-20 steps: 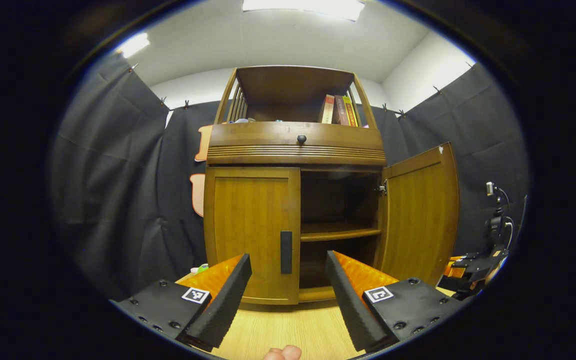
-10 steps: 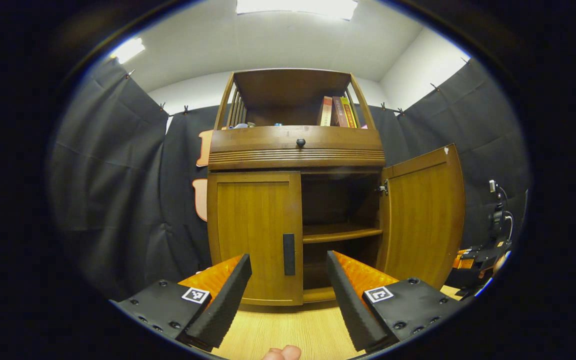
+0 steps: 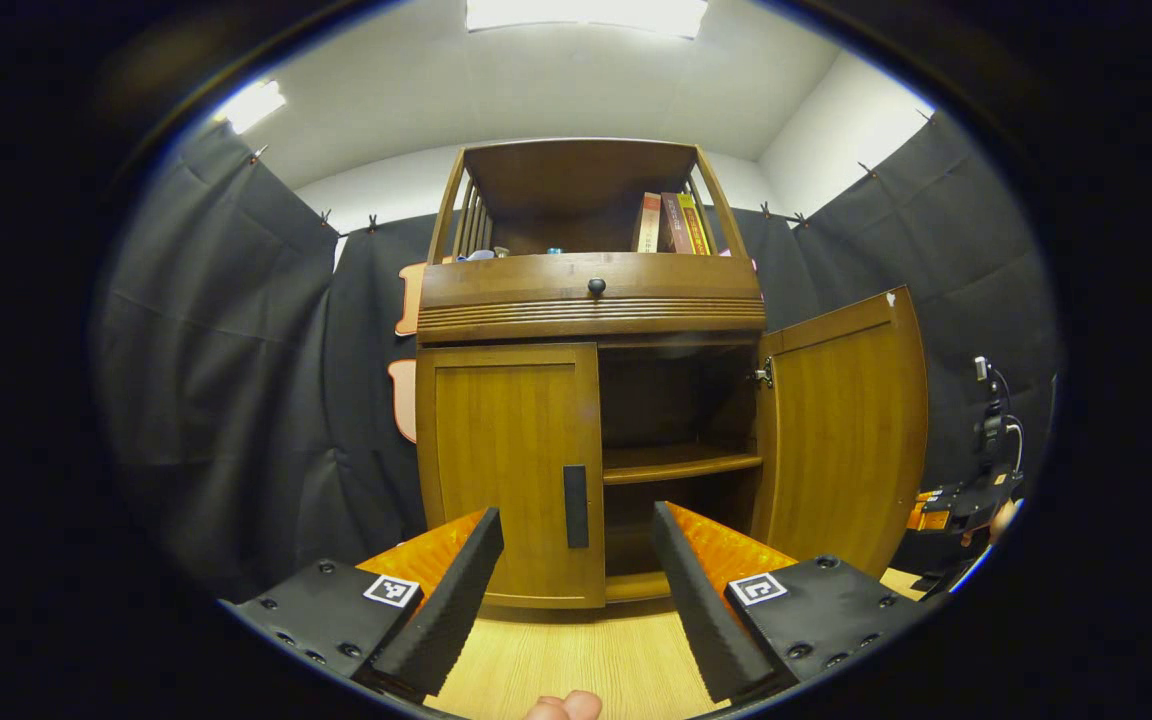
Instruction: Open the right door of the double-door shoe cabinet with the right hand, and open the left door with the left hand.
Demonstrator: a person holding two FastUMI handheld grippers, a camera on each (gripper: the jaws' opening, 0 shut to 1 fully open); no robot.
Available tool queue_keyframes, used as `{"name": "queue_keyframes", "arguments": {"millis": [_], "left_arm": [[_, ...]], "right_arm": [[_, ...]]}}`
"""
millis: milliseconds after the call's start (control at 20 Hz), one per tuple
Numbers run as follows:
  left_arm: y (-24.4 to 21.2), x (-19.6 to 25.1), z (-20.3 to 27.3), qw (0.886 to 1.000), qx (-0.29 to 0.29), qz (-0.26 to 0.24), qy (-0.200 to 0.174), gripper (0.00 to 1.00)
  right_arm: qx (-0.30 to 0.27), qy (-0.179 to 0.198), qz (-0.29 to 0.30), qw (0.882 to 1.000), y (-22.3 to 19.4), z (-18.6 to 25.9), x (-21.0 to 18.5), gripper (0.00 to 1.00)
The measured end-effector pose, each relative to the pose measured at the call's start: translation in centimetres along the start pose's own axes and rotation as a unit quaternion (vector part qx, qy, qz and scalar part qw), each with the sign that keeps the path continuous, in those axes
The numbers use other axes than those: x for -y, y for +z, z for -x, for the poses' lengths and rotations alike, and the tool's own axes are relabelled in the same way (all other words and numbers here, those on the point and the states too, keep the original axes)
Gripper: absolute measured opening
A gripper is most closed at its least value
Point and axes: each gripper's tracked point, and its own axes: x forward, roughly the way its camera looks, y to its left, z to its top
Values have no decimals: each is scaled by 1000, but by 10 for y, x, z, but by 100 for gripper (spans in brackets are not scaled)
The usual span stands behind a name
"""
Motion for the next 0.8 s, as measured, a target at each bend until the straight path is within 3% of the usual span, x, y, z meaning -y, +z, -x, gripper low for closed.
{"name": "queue_keyframes", "arguments": {"millis": [50,100,150,200,550,800], "left_arm": [[0,0,2,1000,0,-1,1,95],[1,0,2,1000,1,-2,2,95],[1,1,3,1000,0,-2,3,95],[1,1,4,1000,0,-3,4,95],[-2,1,5,1000,-5,-11,4,96],[-7,2,5,1000,-12,6,-6,97]], "right_arm": [[-1,6,7,1000,0,0,1,4],[-1,9,9,1000,-1,0,1,11],[2,13,2,1000,-1,0,-1,11],[5,14,-10,1000,-1,2,-3,5],[40,-24,-19,999,1,28,-3,7],[10,-45,-3,999,-16,74,-24,6]]}}
